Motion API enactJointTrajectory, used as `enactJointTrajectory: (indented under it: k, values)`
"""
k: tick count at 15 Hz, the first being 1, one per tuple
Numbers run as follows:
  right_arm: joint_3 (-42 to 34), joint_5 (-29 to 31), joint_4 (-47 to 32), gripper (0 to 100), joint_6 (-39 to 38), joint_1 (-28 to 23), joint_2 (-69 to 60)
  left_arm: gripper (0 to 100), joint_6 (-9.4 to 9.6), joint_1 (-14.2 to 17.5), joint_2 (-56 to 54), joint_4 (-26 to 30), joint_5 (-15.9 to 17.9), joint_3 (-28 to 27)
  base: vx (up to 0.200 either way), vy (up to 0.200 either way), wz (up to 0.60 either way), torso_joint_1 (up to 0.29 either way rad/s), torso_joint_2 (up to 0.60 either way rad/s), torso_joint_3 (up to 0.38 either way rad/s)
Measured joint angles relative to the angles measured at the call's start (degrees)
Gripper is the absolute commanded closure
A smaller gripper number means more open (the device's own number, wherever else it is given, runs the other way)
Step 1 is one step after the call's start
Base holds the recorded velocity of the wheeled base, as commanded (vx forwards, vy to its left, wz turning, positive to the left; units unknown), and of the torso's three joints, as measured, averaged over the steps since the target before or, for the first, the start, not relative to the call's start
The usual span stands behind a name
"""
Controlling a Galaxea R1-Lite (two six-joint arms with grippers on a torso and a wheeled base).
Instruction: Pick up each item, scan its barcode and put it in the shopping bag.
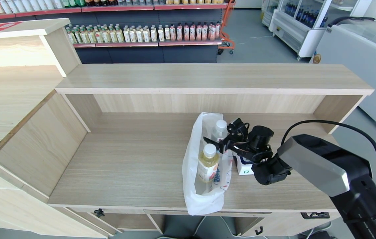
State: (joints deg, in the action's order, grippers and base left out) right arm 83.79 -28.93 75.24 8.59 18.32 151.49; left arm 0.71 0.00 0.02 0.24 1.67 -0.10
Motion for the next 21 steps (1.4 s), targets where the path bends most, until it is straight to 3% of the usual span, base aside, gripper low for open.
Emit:
enactJointTrajectory:
  k: [6,13,14,18,21]
  values:
    - [-3.5,-1.7,-1.5,0,-6.2,-1.4,-8.4,100,0.0,0.0,0.0,0.0,0.0,0.0,0.0,0.0,0.0,0.0,0.0,0.0]
    - [-24.1,-1.6,-7.3,0,-12.6,-3.7,-31.9,100,-0.02,0.0,0.0,0.0,0.0,0.0,0.0,0.0,0.0,0.0,0.0,0.0]
    - [-27.7,-1.5,-11.3,0,-13.1,-5.0,-36.9,100,0.0,0.0,0.0,0.0,0.0,0.0,0.0,0.0,0.0,0.0,0.0,0.0]
    - [-36.0,3.6,-40.3,0,-13.3,-14.5,-60.5,100,-0.02,0.0,0.0,0.0,0.0,0.0,0.0,0.0,0.0,0.0,0.0,0.0]
    - [-45.3,9.6,-51.9,0,-11.5,-21.7,-79.3,100,-0.02,0.0,0.0,0.0,0.0,0.0,0.0,0.0,0.0,0.0,0.0,0.0]
